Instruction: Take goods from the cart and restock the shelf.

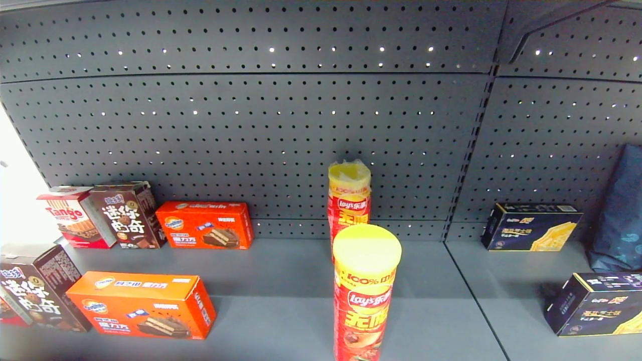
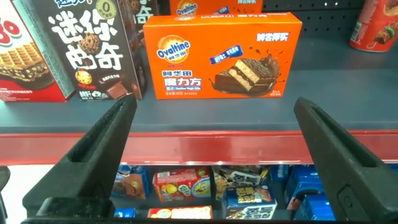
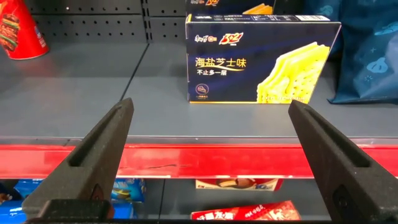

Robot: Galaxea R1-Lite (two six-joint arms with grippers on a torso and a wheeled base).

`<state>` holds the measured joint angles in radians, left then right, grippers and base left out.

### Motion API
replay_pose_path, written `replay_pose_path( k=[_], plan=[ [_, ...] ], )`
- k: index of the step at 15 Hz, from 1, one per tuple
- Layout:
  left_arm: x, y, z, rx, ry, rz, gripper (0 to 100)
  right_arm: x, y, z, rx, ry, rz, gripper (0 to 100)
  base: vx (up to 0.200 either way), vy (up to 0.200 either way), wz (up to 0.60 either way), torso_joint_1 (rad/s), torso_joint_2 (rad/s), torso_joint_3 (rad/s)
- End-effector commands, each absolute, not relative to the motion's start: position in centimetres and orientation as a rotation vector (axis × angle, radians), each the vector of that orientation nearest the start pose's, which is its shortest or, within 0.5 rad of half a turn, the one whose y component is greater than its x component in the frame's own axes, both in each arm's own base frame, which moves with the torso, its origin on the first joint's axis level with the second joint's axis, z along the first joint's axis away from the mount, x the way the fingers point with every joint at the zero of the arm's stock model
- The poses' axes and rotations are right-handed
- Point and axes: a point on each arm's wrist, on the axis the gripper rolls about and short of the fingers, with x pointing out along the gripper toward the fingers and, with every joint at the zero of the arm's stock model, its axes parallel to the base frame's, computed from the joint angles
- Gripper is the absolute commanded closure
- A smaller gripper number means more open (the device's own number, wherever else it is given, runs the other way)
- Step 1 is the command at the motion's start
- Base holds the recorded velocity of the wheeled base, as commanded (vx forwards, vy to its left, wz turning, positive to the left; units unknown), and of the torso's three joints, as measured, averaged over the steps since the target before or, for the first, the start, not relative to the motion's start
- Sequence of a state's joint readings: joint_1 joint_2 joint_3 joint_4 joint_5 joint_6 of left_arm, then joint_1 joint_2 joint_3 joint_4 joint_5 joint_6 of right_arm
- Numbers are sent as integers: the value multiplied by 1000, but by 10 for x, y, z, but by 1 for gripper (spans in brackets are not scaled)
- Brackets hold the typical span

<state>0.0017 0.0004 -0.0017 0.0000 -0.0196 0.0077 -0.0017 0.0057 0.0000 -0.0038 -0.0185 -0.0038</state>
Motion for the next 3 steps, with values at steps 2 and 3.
replay_pose_path(
  k=[2, 3],
  plan=[
    [-23, 0, 76, 8, -2, -18, 0, -22, 0, 76, -6, 3, -17, 0, 0, 0, 0, 0, 0, 0],
    [-23, 0, 76, 8, -2, -17, 0, -22, 0, 76, -3, 2, -17, 0, 0, 0, 0, 0, 0, 0]
  ],
)
